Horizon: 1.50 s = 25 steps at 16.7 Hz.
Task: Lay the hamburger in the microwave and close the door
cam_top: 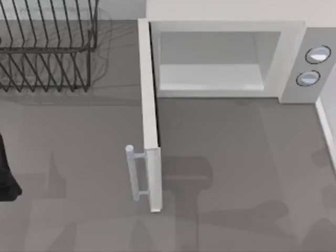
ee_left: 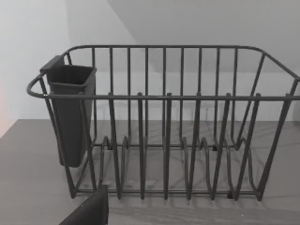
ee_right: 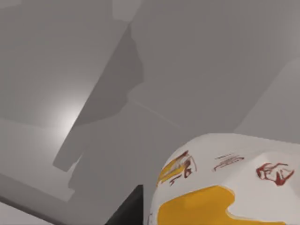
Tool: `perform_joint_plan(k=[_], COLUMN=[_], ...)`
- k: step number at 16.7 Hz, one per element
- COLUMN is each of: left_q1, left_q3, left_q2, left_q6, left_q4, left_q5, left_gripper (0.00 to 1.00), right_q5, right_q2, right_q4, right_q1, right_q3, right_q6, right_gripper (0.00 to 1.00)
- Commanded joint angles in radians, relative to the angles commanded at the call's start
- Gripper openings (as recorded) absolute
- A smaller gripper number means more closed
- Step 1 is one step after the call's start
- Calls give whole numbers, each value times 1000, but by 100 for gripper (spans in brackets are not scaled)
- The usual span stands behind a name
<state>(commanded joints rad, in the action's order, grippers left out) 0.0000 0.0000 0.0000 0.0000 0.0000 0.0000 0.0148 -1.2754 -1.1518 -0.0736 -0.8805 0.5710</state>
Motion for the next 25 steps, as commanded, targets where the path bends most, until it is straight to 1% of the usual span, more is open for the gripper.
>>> perform_joint_plan(k=[6,8,10,14,22,25], left_q1=[0,0,0,0,0,0], left_q3=[0,0,0,0,0,0], left_q2=[0,0,0,0,0,0], left_q6=[0,0,0,0,0,0], left_q4=[0,0,0,0,0,0], left_q5=[0,0,0,0,0,0], left_gripper=[100,100,100,100,100,100], right_q5=[-14,-46,-90,-206,-468,-554], right_q2=[-26,-79,-160,-380,-810,-919], right_q4=[32,101,209,523,1312,1545], right_q1=[17,51,101,237,539,630], right_q3=[-13,-43,-80,-156,-296,-336], right_q6=[-19,-55,-108,-253,-614,-733], right_gripper=[0,0,0,0,0,0])
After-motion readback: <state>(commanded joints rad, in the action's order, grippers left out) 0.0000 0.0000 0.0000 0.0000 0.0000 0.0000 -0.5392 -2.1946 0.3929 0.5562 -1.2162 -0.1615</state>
